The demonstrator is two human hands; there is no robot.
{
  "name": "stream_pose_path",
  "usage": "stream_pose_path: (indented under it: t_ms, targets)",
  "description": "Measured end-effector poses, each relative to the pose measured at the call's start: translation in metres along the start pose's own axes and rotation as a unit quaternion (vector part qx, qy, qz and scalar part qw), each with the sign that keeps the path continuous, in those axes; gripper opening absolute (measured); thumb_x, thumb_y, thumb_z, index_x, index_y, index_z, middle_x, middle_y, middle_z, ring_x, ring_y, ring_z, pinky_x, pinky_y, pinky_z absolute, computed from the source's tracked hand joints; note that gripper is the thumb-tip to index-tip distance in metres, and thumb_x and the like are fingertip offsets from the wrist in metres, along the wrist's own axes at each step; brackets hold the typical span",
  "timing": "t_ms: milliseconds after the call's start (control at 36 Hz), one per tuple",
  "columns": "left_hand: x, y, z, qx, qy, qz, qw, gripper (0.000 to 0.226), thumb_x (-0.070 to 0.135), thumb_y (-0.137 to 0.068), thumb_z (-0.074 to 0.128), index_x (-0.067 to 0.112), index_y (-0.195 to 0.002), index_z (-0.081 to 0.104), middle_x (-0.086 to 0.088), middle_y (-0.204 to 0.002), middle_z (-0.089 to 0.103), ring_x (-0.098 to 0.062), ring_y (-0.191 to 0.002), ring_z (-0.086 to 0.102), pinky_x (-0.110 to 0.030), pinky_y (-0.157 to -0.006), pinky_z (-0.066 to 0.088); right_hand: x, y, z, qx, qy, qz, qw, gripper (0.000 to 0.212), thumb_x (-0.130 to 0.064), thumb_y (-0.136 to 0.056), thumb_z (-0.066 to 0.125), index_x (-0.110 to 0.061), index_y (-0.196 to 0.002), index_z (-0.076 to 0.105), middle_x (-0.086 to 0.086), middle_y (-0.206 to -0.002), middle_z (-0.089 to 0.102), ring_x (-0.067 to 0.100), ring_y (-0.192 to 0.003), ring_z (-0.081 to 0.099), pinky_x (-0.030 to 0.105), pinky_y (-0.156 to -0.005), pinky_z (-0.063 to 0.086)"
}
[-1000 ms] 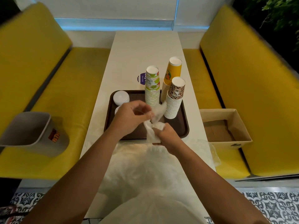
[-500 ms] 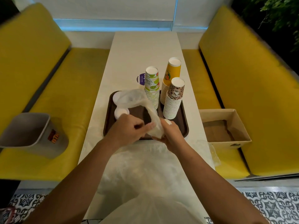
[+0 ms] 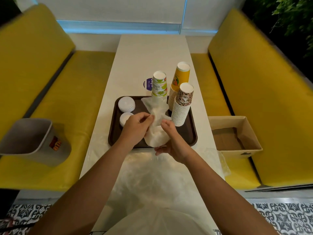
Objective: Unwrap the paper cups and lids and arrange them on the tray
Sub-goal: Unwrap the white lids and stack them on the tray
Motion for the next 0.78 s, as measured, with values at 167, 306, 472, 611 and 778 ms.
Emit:
stream_pose_path:
  t_ms: [167,306,472,611,778]
  targets:
    - [0.003,-0.002,-0.007,0.036,0.167,-0.041,0.984,0.017,0.034,-0.102,0.064,0.028,-0.115,0.073,0.006,-0.111,0.076,-0.018,-0.112,0.069,-0.047,-0.098,0.060,-0.001,-0.001,-0.008,-0.063,0.073,-0.043,0.994,0.065,-0.033,-0.089,0.083,-0.028,-0.143,0.049,0.019,-0.136,0.057,0.033,-0.105,0.068,0.041,-0.074,0.061]
    - [0.024,0.001,-0.011,0.023,0.343,-0.049,0.938,0.009,0.021,-0.102,0.064,0.020,-0.104,0.072,0.004,-0.097,0.078,-0.017,-0.102,0.071,-0.038,-0.093,0.057,-0.007,-0.004,-0.010,-0.049,0.111,-0.047,0.991,0.048,-0.020,-0.092,0.081,-0.019,-0.132,0.055,0.014,-0.121,0.066,0.031,-0.100,0.071,0.040,-0.073,0.060]
    - [0.042,-0.012,-0.035,0.090,0.359,-0.009,0.929,0.016,0.010,-0.098,0.068,0.017,-0.113,0.071,0.001,-0.075,0.063,-0.004,-0.063,0.056,-0.022,-0.062,0.049,-0.002,-0.006,-0.009,-0.087,0.267,-0.005,0.960,0.046,-0.018,-0.093,0.078,-0.024,-0.130,0.051,0.015,-0.124,0.061,0.030,-0.089,0.069,0.036,-0.070,0.061]
    - [0.058,-0.023,-0.055,0.109,0.410,0.016,0.906,0.029,0.003,-0.095,0.070,0.012,-0.122,0.067,0.000,-0.074,0.057,-0.005,-0.061,0.049,-0.018,-0.052,0.040,0.004,-0.007,-0.016,-0.044,0.289,0.013,0.956,0.049,-0.025,-0.092,0.071,-0.026,-0.136,0.048,0.012,-0.122,0.059,0.026,-0.078,0.067,0.039,-0.071,0.061]
    - [0.075,-0.017,-0.087,0.144,0.513,0.082,0.842,0.038,0.012,-0.097,0.071,0.022,-0.131,0.059,0.001,-0.103,0.071,-0.007,-0.078,0.059,-0.020,-0.066,0.044,0.008,-0.003,-0.025,-0.029,0.307,0.015,0.951,0.045,-0.030,-0.091,0.071,-0.028,-0.131,0.051,0.011,-0.115,0.065,0.027,-0.075,0.069,0.042,-0.070,0.062]
Point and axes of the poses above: each hand's wrist, its own y-axis away from the middle knuckle, its own z-axis out of the palm, x = y × z, the point moved 5 cm from there along -y, towards the middle knuckle
